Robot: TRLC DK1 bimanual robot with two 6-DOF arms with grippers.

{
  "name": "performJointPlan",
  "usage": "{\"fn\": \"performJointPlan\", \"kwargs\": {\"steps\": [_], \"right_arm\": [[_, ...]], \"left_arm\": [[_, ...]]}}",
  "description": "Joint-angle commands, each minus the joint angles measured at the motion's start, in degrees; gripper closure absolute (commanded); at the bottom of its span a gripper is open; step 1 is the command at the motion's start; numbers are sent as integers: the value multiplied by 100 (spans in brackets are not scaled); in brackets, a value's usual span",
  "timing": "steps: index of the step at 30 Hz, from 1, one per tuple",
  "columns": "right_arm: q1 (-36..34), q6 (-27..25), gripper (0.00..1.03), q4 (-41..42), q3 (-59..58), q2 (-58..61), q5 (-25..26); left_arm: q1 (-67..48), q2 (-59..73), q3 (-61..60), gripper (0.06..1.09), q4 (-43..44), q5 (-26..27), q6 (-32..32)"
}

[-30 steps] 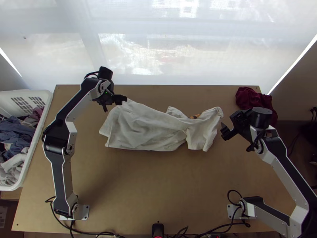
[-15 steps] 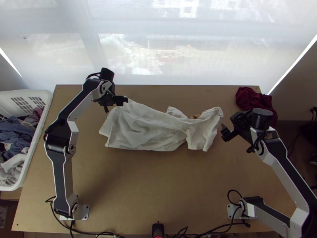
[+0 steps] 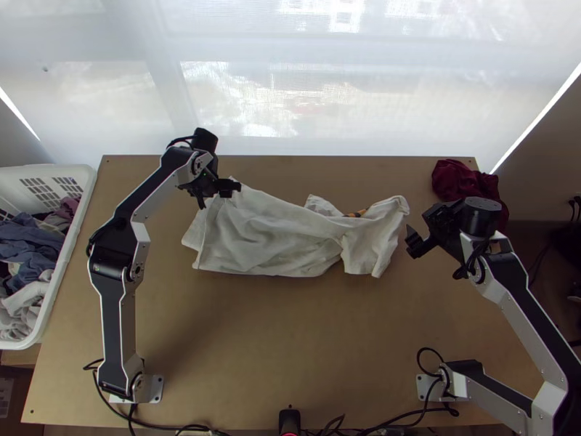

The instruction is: Fold the t-shirt

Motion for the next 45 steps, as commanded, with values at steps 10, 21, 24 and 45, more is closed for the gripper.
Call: {"fn": "performJointPlan", "kwargs": {"steps": [10,21,24,45], "right_arm": [[1595,246,6,-1093,-371,-900,177],[2623,589,6,-1331,-696,-1023,177],[2799,615,7,-1260,-872,-1014,168],[3151,492,10,84,-1171,515,177]], "left_arm": [[-96,-514,-90,105,92,-166,-86],[-167,-1112,-530,105,-39,1,-438],[-211,-1296,-732,105,-39,10,-473],[-131,-2316,-1936,105,75,19,-552]]}}
